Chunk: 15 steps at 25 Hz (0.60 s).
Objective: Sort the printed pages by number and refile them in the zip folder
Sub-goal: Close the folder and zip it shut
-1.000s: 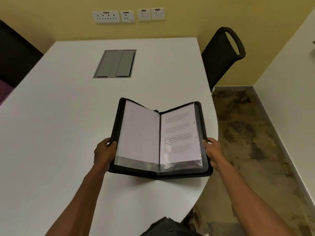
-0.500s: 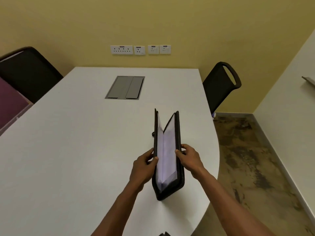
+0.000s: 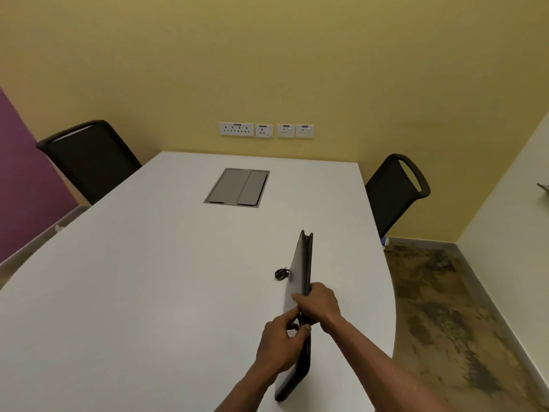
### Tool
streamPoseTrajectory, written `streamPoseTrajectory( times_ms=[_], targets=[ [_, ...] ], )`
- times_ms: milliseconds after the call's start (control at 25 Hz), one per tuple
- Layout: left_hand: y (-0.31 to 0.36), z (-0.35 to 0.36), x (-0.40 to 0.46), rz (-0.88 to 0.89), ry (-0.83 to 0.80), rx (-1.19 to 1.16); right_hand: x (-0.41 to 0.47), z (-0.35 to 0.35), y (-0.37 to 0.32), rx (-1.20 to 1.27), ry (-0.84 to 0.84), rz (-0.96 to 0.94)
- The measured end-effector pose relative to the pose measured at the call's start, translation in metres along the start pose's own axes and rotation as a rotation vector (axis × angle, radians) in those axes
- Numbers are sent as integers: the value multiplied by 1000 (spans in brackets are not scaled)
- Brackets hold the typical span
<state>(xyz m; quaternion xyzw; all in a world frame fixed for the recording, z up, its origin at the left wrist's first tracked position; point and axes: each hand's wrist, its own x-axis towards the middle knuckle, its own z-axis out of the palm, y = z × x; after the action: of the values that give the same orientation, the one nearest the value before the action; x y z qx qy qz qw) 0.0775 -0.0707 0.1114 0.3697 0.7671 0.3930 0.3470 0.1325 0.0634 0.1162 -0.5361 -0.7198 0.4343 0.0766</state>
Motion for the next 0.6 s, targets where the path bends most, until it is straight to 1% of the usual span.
streamPoseTrajectory(
  times_ms=[80, 200, 280, 320, 400, 520, 600],
  targets=[
    [-1, 1, -4, -7, -20, 0, -2, 2, 1, -35, 17, -8],
    [-6, 2, -8, 43, -100, -35, -9, -1, 9, -22, 68, -59],
    [-10, -3, -12, 57, -126, -79, -15, -3, 13, 22, 90, -102],
    [-13, -8, -12, 52, -111, -104, -18, -3, 17, 64, 94, -120],
    [-26, -19, -8, 25, -6, -138, -23, -1, 24, 153, 96, -163],
    [-36, -41, 7, -81, 190, -122, -27, -3, 35, 298, 84, -232],
    [-32, -63, 18, -122, 315, -128, -29, -6, 39, 382, 36, -274]
  ],
)
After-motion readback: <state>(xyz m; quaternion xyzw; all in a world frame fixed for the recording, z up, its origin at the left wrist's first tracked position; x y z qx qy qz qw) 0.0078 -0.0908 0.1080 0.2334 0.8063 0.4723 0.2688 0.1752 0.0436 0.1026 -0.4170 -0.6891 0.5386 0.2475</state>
